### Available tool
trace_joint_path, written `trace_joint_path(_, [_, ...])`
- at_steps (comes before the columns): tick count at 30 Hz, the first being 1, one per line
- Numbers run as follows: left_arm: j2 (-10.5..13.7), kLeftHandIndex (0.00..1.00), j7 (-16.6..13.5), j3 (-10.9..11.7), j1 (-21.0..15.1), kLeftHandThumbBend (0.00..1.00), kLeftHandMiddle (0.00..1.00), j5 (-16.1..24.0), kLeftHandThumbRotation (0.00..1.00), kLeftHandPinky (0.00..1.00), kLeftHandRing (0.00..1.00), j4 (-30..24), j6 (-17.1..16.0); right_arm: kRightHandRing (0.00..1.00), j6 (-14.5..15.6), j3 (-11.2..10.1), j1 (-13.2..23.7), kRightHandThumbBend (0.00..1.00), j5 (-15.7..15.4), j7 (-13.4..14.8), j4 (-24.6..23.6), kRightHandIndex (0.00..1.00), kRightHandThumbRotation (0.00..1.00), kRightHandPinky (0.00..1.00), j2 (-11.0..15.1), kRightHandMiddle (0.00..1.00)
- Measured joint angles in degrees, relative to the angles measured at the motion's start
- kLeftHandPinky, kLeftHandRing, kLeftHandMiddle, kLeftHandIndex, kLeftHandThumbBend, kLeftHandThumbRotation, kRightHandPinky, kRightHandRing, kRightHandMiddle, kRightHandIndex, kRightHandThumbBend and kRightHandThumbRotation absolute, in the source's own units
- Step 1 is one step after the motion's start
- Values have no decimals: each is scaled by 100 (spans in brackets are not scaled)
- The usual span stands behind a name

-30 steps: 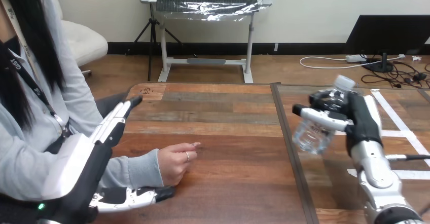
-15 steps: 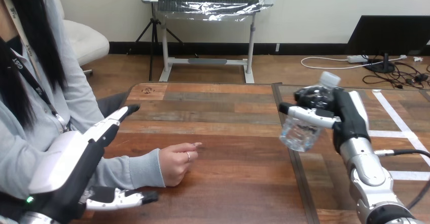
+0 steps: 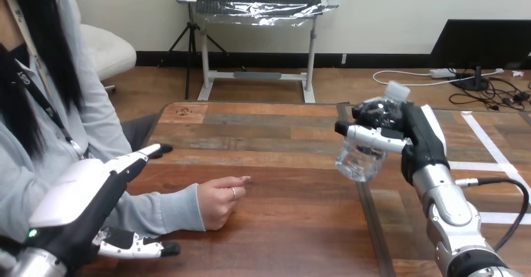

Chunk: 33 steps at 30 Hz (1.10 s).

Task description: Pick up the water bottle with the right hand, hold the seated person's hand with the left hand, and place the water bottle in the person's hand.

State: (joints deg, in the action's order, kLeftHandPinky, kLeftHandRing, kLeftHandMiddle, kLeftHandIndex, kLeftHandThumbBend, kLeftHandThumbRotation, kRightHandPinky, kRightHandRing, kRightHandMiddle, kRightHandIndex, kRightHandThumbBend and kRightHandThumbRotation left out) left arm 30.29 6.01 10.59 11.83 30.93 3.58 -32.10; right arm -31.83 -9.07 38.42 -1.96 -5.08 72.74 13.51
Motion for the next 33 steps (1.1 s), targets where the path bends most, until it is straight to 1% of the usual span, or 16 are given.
trace_joint_path(5, [163, 84, 106, -92, -137, 100, 84, 53, 22, 74, 83, 104, 115, 32, -116, 0, 14, 81, 31, -110, -63, 43, 0, 26, -2, 41])
trace_joint_path(14, [435, 81, 112, -301, -427, 100, 79, 200, 21, 71, 79, 443, 127, 32, -231, -9, 35, 81, 174, -294, -239, 43, 0, 27, -2, 42])
trace_joint_path(18, [545, 78, 101, -425, -591, 100, 77, 333, 22, 70, 76, 633, 121, 32, -302, -9, 43, 81, 210, -364, -316, 43, 0, 27, -1, 42])
trace_joint_path(26, [669, 75, 15, -658, -867, 100, 74, 547, 26, 66, 72, 956, 125, 33, -374, -8, 47, 81, 214, -450, -472, 43, 0, 28, -2, 42])
trace_joint_path(33, [708, 71, -134, -863, -1067, 100, 70, 573, 27, 62, 67, 1297, 60, 33, -424, -9, 54, 81, 241, -547, -549, 44, 0, 28, -2, 42])
